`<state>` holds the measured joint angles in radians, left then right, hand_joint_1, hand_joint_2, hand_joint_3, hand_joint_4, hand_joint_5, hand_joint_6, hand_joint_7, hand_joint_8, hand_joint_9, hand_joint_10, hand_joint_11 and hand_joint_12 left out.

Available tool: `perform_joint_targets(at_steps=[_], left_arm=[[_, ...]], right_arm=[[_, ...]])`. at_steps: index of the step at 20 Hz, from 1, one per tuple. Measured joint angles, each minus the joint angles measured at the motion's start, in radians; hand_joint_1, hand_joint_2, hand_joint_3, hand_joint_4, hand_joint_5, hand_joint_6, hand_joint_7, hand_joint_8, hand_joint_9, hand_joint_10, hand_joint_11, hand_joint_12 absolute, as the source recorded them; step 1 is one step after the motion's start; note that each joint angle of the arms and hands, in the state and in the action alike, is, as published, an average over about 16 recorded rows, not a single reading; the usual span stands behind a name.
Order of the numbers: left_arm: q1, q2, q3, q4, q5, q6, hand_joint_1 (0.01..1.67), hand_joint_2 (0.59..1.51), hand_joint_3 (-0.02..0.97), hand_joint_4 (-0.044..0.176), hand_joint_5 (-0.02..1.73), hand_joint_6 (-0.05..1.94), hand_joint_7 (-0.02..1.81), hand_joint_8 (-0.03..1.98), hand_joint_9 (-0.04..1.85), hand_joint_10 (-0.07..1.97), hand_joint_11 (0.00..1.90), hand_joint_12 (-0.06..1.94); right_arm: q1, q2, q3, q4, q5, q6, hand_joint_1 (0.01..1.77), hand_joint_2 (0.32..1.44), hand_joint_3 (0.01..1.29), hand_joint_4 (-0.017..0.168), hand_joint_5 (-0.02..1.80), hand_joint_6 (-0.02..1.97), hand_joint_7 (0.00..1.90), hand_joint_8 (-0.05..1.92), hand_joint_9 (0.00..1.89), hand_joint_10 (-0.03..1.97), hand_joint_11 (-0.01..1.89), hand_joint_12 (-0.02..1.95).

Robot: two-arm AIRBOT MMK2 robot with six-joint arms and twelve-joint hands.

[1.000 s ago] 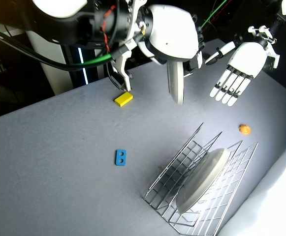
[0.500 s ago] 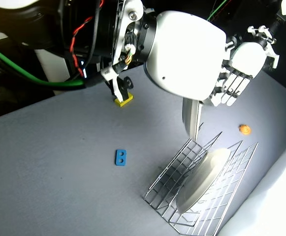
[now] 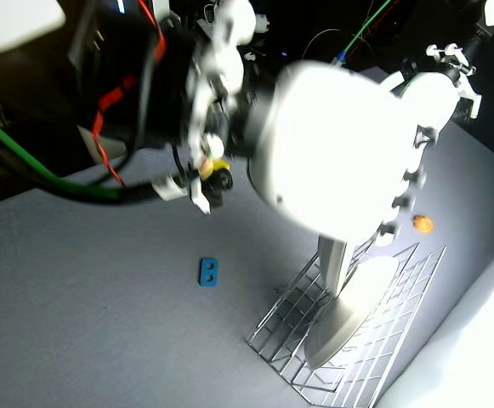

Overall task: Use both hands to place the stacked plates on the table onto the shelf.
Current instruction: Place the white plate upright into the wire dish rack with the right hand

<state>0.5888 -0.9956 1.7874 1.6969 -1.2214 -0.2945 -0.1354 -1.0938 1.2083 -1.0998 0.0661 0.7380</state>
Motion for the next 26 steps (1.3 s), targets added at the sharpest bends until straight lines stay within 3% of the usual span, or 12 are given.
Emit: perform_joint_targets(at_steps=[8,15,26], left_arm=[[0.000,0.001,-0.007,0.003,0.001,0.006,0.02,1.144,0.011,0.002,0.09,0.01,0.08,0.00,0.07,0.02,0.02,0.20],[0.000,0.001,-0.015,0.005,0.001,0.013,0.02,1.145,0.011,0.001,0.09,0.01,0.08,0.00,0.06,0.02,0.02,0.17],[-0.004,0.002,-0.046,0.007,-0.001,0.029,0.02,1.150,0.011,0.002,0.08,0.01,0.07,0.00,0.06,0.02,0.02,0.14]], right_arm=[[-0.058,-0.083,0.092,0.006,-0.047,0.008,1.38,1.04,0.01,-0.009,0.86,1.02,1.01,0.91,0.95,1.14,0.77,1.23],[-0.097,-0.112,0.123,0.009,-0.074,0.009,1.37,1.04,0.01,-0.009,0.85,1.02,1.01,0.91,0.93,1.12,0.77,1.21],[-0.124,-0.106,0.125,0.013,-0.071,0.019,1.15,1.03,0.01,-0.005,0.71,0.40,0.83,0.34,0.76,0.44,0.44,1.21]])
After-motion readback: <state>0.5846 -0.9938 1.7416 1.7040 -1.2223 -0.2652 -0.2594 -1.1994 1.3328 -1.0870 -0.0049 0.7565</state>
